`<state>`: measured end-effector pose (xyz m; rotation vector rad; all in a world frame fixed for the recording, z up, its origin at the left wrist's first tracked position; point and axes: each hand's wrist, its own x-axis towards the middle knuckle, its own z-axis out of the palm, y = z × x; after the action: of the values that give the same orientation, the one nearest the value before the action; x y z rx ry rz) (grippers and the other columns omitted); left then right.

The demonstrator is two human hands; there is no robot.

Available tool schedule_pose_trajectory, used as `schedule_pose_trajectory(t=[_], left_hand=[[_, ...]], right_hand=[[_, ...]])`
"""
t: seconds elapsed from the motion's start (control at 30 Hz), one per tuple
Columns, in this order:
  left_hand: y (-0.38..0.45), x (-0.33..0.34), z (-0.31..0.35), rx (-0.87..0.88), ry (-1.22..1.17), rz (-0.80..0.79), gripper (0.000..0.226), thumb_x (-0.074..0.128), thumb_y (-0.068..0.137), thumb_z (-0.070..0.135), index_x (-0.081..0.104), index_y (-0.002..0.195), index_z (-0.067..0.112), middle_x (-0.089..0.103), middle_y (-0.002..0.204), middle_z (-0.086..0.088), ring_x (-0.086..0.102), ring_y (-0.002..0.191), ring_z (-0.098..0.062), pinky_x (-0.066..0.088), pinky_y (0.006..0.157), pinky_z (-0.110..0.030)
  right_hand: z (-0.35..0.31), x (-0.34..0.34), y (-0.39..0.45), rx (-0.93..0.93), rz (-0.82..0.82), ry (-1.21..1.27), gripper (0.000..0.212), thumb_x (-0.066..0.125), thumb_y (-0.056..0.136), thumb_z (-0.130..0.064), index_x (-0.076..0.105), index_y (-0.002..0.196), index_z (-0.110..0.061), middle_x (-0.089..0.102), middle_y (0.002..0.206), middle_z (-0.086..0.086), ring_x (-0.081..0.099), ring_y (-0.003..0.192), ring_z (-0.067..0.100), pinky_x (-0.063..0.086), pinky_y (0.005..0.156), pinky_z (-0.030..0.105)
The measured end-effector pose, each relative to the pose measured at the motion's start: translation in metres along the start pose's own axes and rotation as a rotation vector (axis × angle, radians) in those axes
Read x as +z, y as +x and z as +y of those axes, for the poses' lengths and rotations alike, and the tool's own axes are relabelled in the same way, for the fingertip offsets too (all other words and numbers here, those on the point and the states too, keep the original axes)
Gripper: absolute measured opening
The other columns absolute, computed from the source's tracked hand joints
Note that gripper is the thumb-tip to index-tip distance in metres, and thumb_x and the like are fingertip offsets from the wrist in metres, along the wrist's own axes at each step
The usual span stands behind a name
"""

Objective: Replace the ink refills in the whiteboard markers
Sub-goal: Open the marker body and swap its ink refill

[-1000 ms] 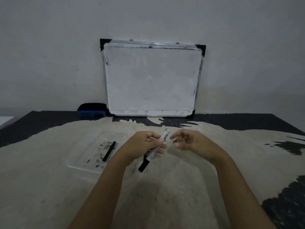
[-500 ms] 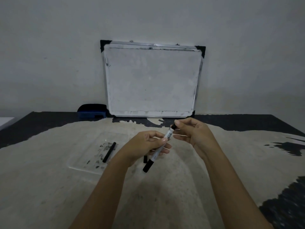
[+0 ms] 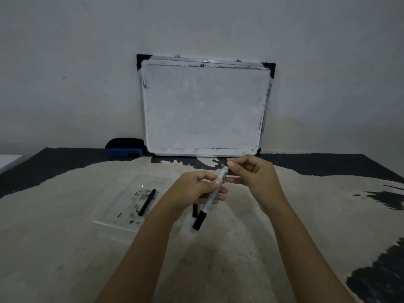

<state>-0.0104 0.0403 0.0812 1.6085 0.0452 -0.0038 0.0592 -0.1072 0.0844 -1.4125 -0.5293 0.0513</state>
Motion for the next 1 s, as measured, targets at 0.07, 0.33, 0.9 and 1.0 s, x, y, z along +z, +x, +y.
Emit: schedule_pose_trajectory(t=[0.07, 0.33, 0.9, 1.0], left_hand=[[0.0, 0.0, 0.001, 0.007, -0.004, 0.018, 0.019, 0.057, 0.089, 0.015, 0.066, 0.101, 0.004, 0.073, 0.094, -0.015, 0.072, 0.075, -0.015, 0.059, 0.073, -0.023], [0.006, 0.004, -0.001, 0.113, -0.15, 0.249, 0.022, 0.051, 0.092, 0.019, 0.064, 0.101, 0.004, 0.073, 0.097, -0.01, 0.072, 0.081, -0.014, 0.058, 0.068, -0.02], [0.016, 0.011, -0.021, 0.07, -0.071, 0.362, 0.025, 0.06, 0.087, 0.022, 0.063, 0.109, 0.012, 0.073, 0.097, -0.005, 0.066, 0.074, -0.005, 0.052, 0.068, -0.016], [0.019, 0.012, -0.026, 0.065, -0.017, 0.349, 0.027, 0.063, 0.085, 0.019, 0.063, 0.111, 0.01, 0.071, 0.1, -0.007, 0.066, 0.082, -0.012, 0.052, 0.073, -0.018]], right_hand=[[0.001, 0.001, 0.0, -0.002, -0.001, 0.018, 0.006, 0.062, 0.084, 0.002, 0.067, 0.084, 0.005, 0.069, 0.074, 0.009, 0.069, 0.068, 0.012, 0.057, 0.062, 0.024], [0.003, 0.002, 0.001, 0.113, -0.092, -0.033, 0.032, 0.06, 0.089, -0.012, 0.062, 0.121, -0.014, 0.07, 0.108, 0.008, 0.068, 0.099, 0.017, 0.057, 0.077, 0.022], [0.004, 0.004, -0.003, 0.385, -0.158, -0.283, 0.018, 0.075, 0.076, -0.011, 0.07, 0.089, 0.0, 0.071, 0.076, 0.007, 0.067, 0.061, 0.009, 0.053, 0.053, 0.019], [0.005, -0.015, 0.005, 0.405, 0.101, -0.48, 0.017, 0.077, 0.073, -0.01, 0.07, 0.083, 0.002, 0.069, 0.073, 0.009, 0.066, 0.057, 0.013, 0.054, 0.049, 0.021]])
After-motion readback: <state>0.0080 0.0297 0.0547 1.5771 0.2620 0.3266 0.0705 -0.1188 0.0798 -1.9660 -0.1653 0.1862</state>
